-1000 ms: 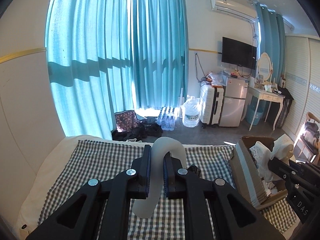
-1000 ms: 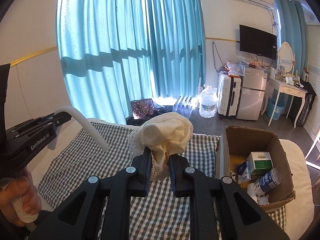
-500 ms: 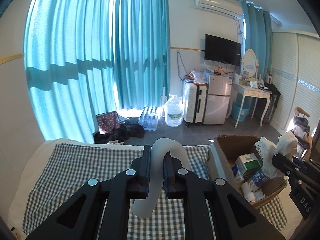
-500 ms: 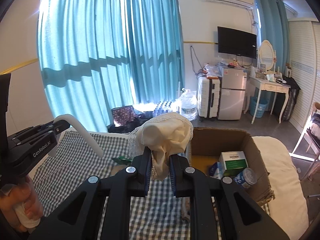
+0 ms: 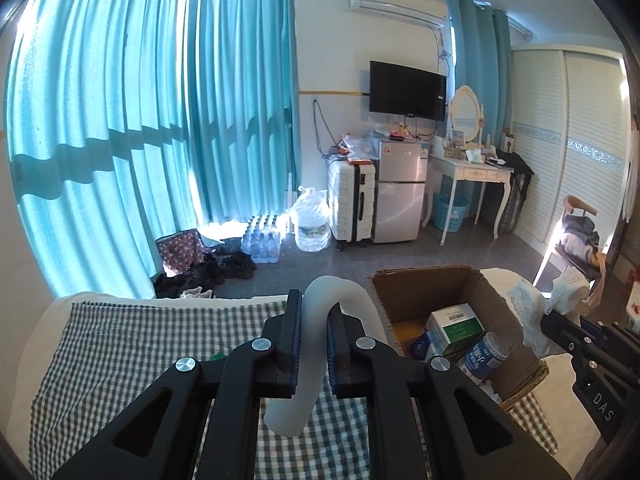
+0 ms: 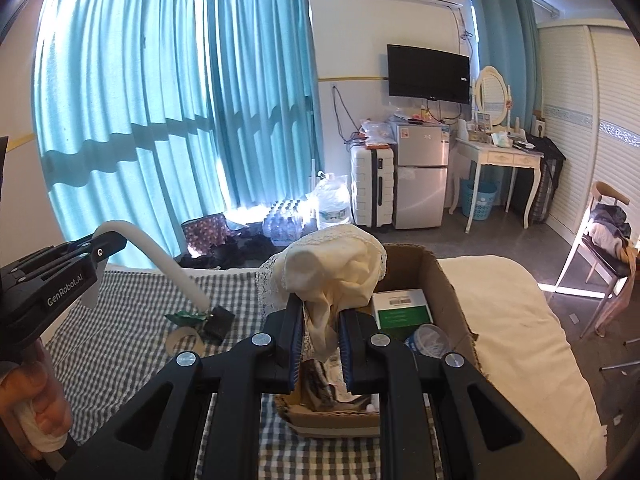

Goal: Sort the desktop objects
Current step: 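Lower the cloth and foam tube into the cardboard box with both tools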

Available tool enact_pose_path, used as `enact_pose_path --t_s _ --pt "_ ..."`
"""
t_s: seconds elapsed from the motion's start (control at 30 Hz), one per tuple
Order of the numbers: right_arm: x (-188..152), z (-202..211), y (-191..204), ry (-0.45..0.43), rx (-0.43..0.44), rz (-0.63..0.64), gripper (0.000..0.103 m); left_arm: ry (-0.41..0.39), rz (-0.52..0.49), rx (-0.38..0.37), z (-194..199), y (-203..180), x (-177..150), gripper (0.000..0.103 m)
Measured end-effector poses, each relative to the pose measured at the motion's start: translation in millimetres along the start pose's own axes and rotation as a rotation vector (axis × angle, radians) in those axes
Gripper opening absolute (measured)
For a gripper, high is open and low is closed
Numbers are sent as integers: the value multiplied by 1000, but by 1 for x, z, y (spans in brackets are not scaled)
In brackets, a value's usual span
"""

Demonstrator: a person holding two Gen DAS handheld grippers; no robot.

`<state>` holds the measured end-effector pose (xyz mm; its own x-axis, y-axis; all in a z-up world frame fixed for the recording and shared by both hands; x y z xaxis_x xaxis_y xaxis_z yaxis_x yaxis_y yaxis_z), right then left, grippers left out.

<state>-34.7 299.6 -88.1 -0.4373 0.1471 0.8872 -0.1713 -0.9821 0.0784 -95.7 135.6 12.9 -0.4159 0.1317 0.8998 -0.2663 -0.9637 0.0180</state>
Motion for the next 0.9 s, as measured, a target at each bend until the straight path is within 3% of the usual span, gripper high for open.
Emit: enact_pose_path --t_s 0.47,0.9 --pt "-13 -11 -68 39 -72 -53 15 21 -47 -95 -24 -69 9 10" --pt "-16 -36 -80 55 -83 -82 15 81 -76 -129 -75 -111 -3 10"
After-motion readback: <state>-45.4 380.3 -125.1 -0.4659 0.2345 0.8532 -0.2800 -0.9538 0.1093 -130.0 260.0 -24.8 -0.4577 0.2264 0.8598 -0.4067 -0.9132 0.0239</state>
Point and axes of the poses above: each gripper's, at about its wrist camera, not at the fingertips, and z roughly against the way its jaws point, y to its left, x to its top, the point moved 2 cm from there along -z, roughly the way its jaws point, and after that the axes turned 2 degrees about -y, right-handed, at the moved point
